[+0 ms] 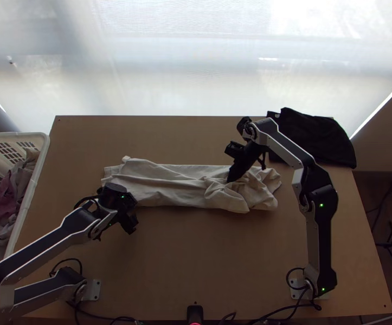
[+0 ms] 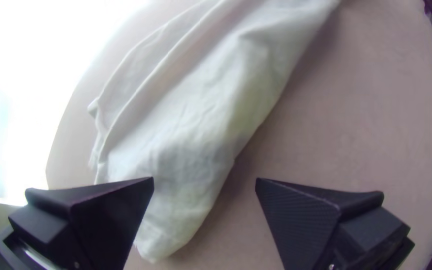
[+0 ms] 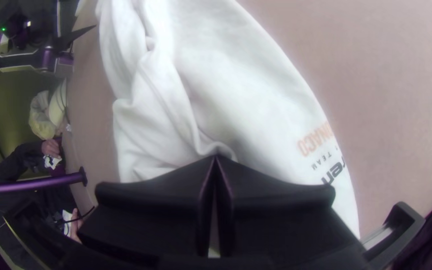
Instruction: Fold the t-shirt
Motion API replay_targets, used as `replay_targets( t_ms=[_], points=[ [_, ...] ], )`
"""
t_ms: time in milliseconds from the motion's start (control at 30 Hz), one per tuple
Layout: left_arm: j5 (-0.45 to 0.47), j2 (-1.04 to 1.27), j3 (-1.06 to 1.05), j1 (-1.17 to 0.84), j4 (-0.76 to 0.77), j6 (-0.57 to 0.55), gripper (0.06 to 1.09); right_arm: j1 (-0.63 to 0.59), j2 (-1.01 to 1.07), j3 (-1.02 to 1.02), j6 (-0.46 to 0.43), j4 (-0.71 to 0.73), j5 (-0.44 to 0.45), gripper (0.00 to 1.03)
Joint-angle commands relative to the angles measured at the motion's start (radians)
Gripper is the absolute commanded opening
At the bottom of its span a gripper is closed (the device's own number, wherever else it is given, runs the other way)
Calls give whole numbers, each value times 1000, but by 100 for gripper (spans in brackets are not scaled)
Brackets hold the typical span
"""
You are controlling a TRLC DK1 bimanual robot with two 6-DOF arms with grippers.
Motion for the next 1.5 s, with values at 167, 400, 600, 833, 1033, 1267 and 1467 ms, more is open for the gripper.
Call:
replay_targets(
  t_ms=[167,400,600,833,1033,1267,1467],
  points=[
    [-116,-47,-129,-100,223,105,104,-2,-6,-12,-3,1,0,3],
    [-127,-36,-178,-103,357,189,104,3,-11,-19,-6,1,-2,3],
    [-133,-24,-218,-91,429,255,104,7,-15,-22,-8,1,-2,3],
    [-133,13,-224,-63,504,314,104,12,-17,-26,-8,1,-3,3],
    [-130,54,-231,-34,572,367,104,16,-20,-29,-6,2,-5,3],
    [-113,139,-204,3,645,423,104,16,-23,-29,-5,2,-5,3],
    [-95,203,-188,15,685,455,104,23,-25,-32,-2,4,-5,3]
  ],
)
